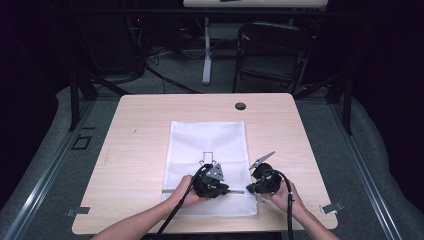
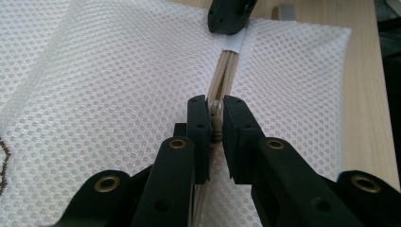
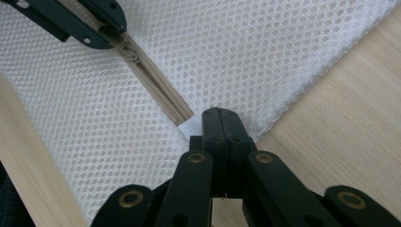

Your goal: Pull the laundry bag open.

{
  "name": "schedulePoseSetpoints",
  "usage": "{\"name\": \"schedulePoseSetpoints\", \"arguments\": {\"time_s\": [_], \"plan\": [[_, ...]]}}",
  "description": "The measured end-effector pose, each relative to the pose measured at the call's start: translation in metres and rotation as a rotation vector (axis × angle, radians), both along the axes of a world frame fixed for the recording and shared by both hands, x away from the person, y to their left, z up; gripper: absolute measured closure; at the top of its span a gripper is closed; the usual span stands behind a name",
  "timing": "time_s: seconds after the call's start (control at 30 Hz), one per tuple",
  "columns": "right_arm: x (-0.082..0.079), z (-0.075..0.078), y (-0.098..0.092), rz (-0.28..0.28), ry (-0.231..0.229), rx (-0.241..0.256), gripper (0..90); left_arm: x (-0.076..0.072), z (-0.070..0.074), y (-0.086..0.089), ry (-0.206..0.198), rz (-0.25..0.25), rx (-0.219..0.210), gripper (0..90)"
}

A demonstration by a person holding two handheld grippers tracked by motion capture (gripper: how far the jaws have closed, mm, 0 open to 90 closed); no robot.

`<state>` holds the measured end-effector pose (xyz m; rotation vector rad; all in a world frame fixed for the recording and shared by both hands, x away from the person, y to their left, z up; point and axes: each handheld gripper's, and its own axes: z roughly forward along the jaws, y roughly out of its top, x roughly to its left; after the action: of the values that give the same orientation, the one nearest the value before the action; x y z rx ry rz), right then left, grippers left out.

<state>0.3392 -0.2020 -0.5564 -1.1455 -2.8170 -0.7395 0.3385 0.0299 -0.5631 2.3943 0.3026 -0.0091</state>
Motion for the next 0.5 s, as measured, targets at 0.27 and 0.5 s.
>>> {"name": "schedulePoseSetpoints", "arguments": {"time_s": [0.27,0.5], "plan": [[-0.001,0.0,0.001,-0.01,0.003,0.009,90.0,-0.0003,-0.0003,0.0065,0.001,-0.003,0.002,82.0],[-0.001,-0.0002,0.0007,-0.009,0.001,0.011,90.0,0.0003,0.0001,0.0092,0.003,-0.015,0.004,82.1]]}}
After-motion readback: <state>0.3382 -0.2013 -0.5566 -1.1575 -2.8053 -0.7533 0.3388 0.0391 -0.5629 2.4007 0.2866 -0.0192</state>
